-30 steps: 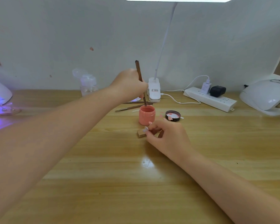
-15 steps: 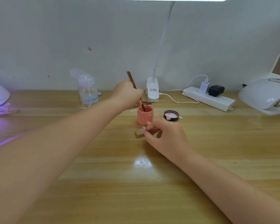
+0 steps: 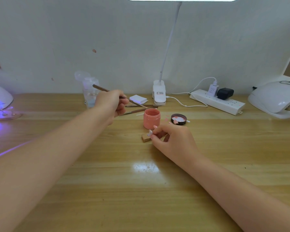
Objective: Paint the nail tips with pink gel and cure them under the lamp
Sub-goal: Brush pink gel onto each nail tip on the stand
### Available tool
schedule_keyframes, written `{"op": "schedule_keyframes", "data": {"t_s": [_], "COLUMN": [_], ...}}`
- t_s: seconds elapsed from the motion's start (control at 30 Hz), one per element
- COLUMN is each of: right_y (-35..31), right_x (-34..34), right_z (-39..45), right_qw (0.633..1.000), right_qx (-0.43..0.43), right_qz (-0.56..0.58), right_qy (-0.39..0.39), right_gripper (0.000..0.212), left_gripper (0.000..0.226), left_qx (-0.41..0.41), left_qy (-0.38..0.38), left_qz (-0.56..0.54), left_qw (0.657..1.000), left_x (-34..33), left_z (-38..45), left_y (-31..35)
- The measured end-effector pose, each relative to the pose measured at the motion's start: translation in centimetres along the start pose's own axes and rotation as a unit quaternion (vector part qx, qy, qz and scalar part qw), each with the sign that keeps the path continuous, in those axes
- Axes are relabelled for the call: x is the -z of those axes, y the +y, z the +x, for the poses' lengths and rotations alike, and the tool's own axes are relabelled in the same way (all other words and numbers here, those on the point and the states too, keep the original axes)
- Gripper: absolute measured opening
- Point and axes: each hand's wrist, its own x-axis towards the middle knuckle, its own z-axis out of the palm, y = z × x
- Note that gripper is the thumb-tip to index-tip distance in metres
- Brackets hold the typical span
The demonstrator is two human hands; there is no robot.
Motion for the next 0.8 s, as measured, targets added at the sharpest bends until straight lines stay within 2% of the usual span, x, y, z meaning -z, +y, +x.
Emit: {"op": "schedule_keyframes", "data": {"t_s": [0.1, 0.27, 0.37, 0.47, 0.63, 0.8], "right_y": [0.1, 0.2, 0.1, 0.1, 0.2, 0.2], "right_x": [0.0, 0.2, 0.2, 0.3, 0.3, 0.3], "right_z": [0.1, 0.0, 0.1, 0.1, 0.2, 0.3], "right_qw": [1.000, 1.000, 1.000, 0.999, 0.999, 0.999], "right_qx": [-0.006, -0.007, 0.001, -0.010, -0.015, -0.018], "right_qz": [0.002, 0.021, 0.028, 0.041, 0.036, 0.035], "right_qy": [-0.002, 0.001, 0.003, 0.003, 0.008, 0.010], "right_gripper": [0.002, 0.003, 0.003, 0.004, 0.004, 0.003], "left_gripper": [0.017, 0.015, 0.012, 0.009, 0.007, 0.014], "left_qx": [0.023, 0.030, -0.030, -0.109, -0.264, -0.325], "left_qy": [-0.017, -0.001, -0.032, -0.091, -0.168, -0.186], "left_qz": [-0.014, -0.046, -0.093, -0.077, 0.079, 0.174], "left_qw": [0.999, 0.998, 0.995, 0.987, 0.946, 0.911], "left_x": [-0.1, 1.4, 2.5, 3.6, 5.2, 5.3], "left_z": [-0.3, -1.1, -2.8, -5.1, -9.0, -11.0], "left_y": [-0.5, -1.4, -1.5, -1.8, -3.9, -5.5]}}
